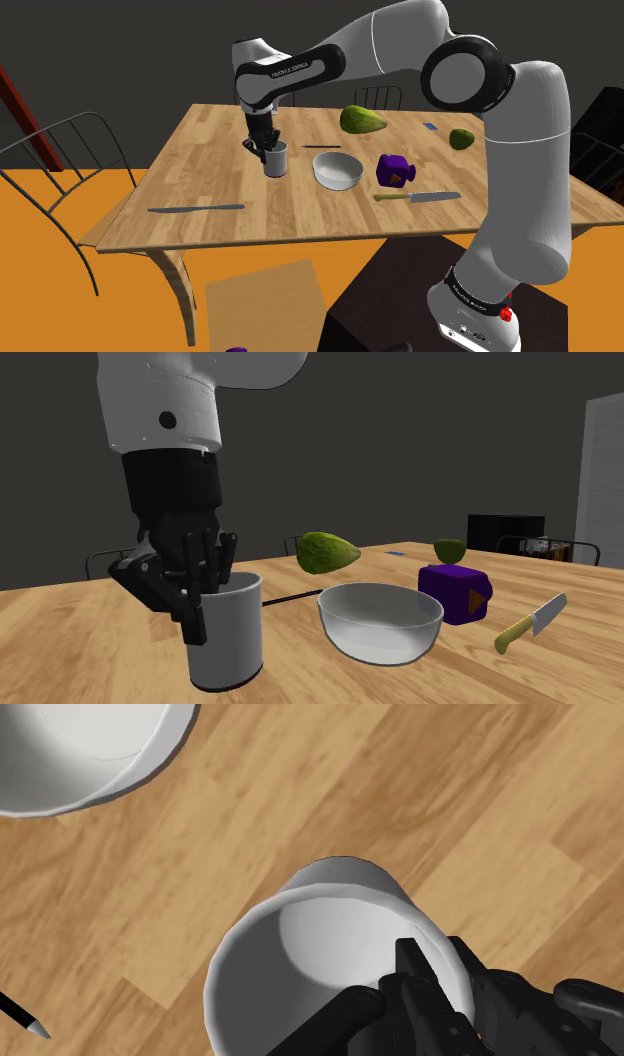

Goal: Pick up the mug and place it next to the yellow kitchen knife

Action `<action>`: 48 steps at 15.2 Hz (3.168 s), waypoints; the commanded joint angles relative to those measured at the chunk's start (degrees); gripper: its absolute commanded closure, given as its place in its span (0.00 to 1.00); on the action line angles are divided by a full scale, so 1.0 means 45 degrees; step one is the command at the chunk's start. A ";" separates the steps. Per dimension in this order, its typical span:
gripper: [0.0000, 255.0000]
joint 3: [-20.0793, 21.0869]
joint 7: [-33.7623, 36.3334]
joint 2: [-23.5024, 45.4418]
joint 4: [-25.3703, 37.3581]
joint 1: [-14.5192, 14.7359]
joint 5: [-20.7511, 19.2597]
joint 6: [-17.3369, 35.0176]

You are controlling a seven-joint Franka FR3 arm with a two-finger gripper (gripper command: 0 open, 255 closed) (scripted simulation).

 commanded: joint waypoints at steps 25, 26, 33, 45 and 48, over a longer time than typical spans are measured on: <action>1.00 0.0050 -0.0282 -0.0333 0.3960 0.0122 0.0101 -0.4279; 1.00 0.0050 -0.0293 -0.0293 0.4194 0.0133 0.0098 -0.4473; 1.00 -0.0215 -0.1246 -0.3518 -0.0389 -0.0759 0.0358 -0.3037; 1.00 -0.1428 -0.3666 -0.8278 -0.6249 -0.2087 0.0317 -0.1749; 1.00 -0.1843 -0.4330 -0.9275 -0.7295 -0.2402 0.0146 -0.1642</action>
